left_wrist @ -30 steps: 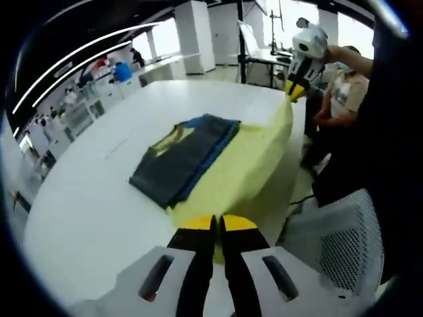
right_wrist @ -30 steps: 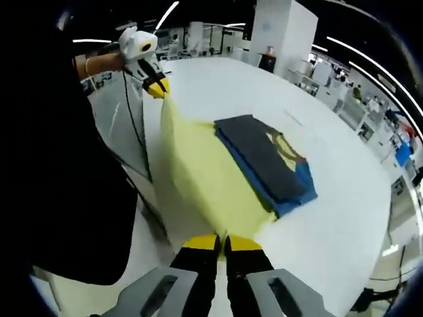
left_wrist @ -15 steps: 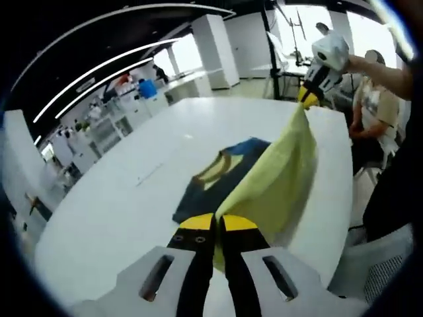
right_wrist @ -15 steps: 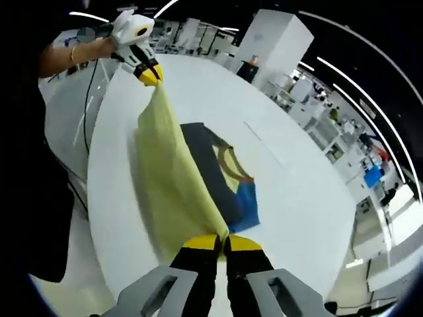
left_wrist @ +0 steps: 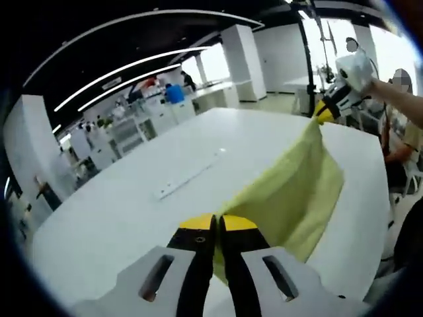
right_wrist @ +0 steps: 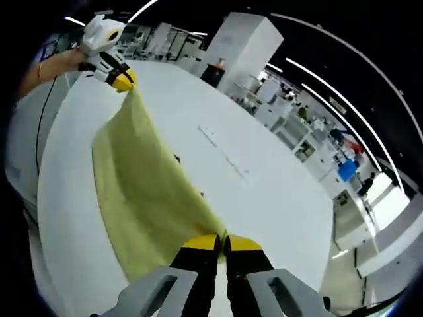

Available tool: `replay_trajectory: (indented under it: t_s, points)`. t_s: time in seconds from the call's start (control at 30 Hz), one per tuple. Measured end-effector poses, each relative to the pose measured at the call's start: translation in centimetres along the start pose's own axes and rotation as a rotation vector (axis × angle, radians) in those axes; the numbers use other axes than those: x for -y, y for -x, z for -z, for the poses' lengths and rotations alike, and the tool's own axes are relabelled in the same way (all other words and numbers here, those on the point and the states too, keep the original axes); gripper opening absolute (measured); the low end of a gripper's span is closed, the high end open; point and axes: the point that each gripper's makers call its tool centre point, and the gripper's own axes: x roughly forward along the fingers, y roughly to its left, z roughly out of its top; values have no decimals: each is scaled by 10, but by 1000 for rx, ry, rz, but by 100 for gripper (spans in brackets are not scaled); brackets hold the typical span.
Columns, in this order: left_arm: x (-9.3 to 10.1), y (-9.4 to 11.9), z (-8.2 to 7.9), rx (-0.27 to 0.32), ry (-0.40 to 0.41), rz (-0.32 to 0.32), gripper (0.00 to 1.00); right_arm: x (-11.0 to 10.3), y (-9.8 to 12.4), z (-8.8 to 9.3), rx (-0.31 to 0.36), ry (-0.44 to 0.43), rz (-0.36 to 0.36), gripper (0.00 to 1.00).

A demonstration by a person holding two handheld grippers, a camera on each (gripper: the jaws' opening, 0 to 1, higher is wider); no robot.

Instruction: Fold the garment on the visible template until the final outline fits inside the template.

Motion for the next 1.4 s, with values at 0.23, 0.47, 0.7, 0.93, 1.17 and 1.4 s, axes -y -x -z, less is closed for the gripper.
replay_trajectory:
  t_s: [0.23,0.47,0.7,0.93,1.17,1.4]
  points:
    - [-12,-38,22,-45,-1,0,1,4,-39,14,-42,-4,0,0]
    - [-17,-77,55,-113,11,11,1,0,-85,37,-88,-29,-26,0]
    - [-16,-105,83,-164,30,35,2,-8,-118,60,-132,-78,-80,2]
    - [-23,-113,96,-154,42,59,12,-4,-120,66,-113,-152,-122,14]
    - [-29,-103,104,-140,35,81,26,3,-118,71,-101,-130,-115,25]
    - [-35,-91,106,-99,181,14,37,1,-107,66,-73,-351,-108,33]
